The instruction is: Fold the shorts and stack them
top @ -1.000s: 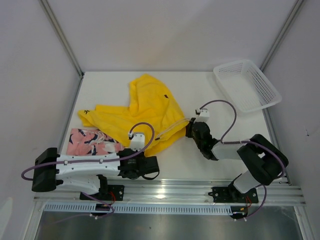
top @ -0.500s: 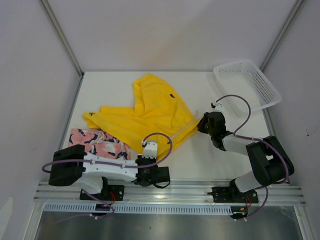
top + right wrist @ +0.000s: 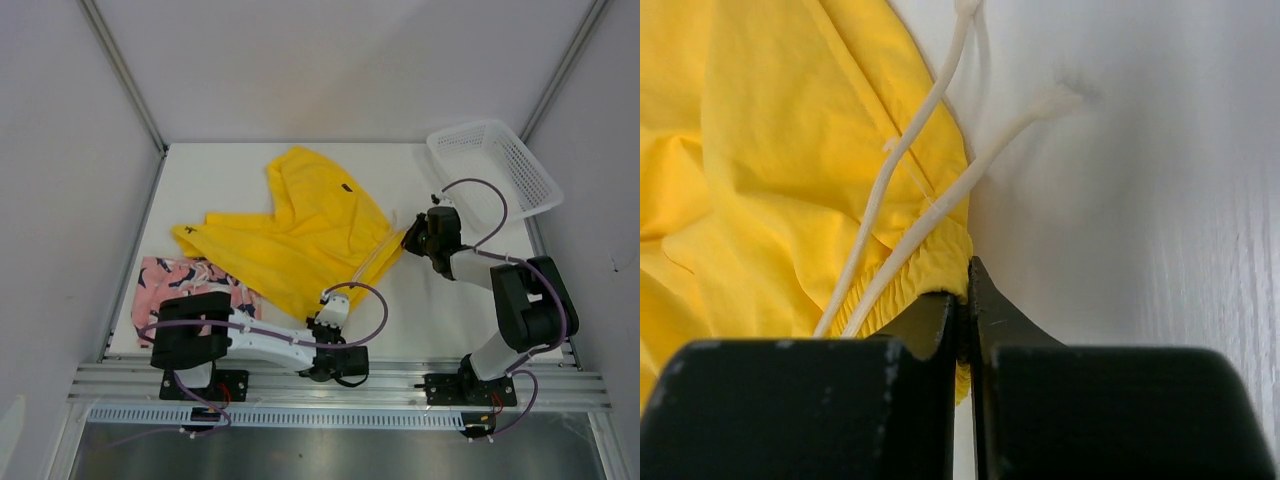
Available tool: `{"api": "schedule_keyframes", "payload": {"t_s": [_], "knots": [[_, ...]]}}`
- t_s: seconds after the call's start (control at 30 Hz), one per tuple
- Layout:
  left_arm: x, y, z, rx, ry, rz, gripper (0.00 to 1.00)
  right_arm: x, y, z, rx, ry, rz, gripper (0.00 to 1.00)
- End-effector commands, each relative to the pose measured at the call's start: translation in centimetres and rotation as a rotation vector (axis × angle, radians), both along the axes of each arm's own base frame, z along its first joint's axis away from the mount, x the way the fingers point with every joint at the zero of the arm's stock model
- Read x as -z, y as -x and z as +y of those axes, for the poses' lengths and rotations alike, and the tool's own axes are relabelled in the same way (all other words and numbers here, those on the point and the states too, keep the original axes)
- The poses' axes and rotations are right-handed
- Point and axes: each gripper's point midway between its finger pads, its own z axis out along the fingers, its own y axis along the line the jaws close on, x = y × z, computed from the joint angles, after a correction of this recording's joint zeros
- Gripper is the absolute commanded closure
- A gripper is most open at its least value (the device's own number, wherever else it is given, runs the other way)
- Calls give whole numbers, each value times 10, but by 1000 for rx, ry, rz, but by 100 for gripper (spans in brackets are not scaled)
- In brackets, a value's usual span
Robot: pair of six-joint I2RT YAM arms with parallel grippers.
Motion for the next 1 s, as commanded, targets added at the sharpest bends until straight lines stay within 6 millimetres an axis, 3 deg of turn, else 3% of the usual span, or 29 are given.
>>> {"api": "schedule_keyframes", "payload": {"t_s": [0.0,0.07,0.1,0.17,0.2,0.33,0.43,0.47,0.5,0.57,0.6,0.7,0.87,0.97], "knots": [[14,21,-19,115,-82,115,100,-33,-45,-41,151,91,-100,100],[15,21,-33,159,-91,123,100,-36,-52,-48,166,102,-97,100],[10,21,-52,173,-54,124,100,-37,-53,-51,172,106,-94,100],[15,22,-63,215,-71,140,100,-35,-54,-64,203,131,-72,98],[12,24,-80,233,-30,151,100,-31,-52,-69,211,142,-51,94],[18,25,-108,301,-1,188,100,-21,-59,-93,254,140,32,89],[10,26,-127,342,49,194,98,-17,-66,-102,259,122,86,78],[4,26,-131,352,66,190,93,-19,-68,-105,269,122,86,72],[-1,25,-134,365,78,185,79,-19,-63,-107,271,126,103,66],[-18,26,-142,388,140,183,64,-25,-63,-115,294,140,92,61],[-22,24,-142,399,152,186,52,-32,-63,-118,298,145,82,56],[-49,31,-149,472,263,209,34,-42,-61,-128,340,175,80,49],[-95,39,-144,563,359,201,16,-69,-56,-134,374,180,35,46],[-123,30,-129,572,430,213,14,-83,-49,-130,367,154,16,47]]}}
